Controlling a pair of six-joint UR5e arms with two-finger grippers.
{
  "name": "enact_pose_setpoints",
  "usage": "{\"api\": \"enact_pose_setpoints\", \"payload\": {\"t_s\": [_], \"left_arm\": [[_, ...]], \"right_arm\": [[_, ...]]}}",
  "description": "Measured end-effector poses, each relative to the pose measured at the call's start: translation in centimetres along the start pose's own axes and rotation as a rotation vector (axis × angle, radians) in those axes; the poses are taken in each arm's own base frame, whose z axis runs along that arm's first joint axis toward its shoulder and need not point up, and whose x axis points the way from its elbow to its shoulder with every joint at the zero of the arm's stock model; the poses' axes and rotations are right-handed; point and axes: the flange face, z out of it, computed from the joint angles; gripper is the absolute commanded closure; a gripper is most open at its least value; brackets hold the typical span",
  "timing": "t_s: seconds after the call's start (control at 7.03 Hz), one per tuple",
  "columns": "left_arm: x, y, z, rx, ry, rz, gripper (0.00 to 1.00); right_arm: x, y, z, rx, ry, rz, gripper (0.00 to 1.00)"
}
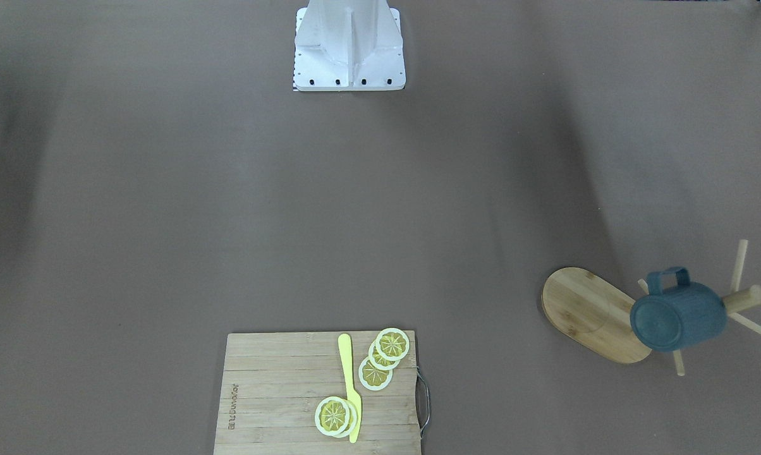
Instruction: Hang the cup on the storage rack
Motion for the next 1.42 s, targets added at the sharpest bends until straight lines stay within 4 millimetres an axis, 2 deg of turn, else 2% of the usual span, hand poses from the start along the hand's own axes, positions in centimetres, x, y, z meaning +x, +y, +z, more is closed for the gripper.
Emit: {"api": "enact_pose_setpoints", "payload": {"t_s": [0.14, 0.28, 0.43, 0.57, 0.71, 1.0, 1.42], "left_arm": [[0.8, -0.6, -1.6, -0.068, 0.040, -0.084, 0.01], [1.6, -0.3, -2.9, -0.124, 0.061, -0.146, 0.01], [1.8, 0.8, -3.4, -0.162, 0.070, -0.190, 0.01], [1.2, 2.1, -2.9, -0.190, 0.070, -0.224, 0.01], [0.3, 2.5, -2.5, -0.189, 0.065, -0.238, 0.01], [-0.9, 2.5, -3.0, -0.152, 0.027, -0.224, 0.01], [-2.0, 2.2, -3.7, -0.096, -0.143, -0.144, 0.01]], "right_arm": [[0.1, 0.0, 0.1, -0.002, -0.001, 0.001, 0.00], [0.1, 0.1, 0.1, -0.003, -0.002, 0.002, 0.00], [0.1, 0.1, 0.1, -0.003, -0.003, 0.002, 0.00], [0.1, 0.1, 0.1, -0.002, -0.002, 0.001, 0.00], [0.1, 0.1, 0.2, -0.003, -0.002, 0.001, 0.00], [0.1, 0.1, 0.2, -0.003, -0.001, 0.002, 0.00], [0.6, 0.9, 0.8, -0.017, -0.003, 0.007, 0.00]]}}
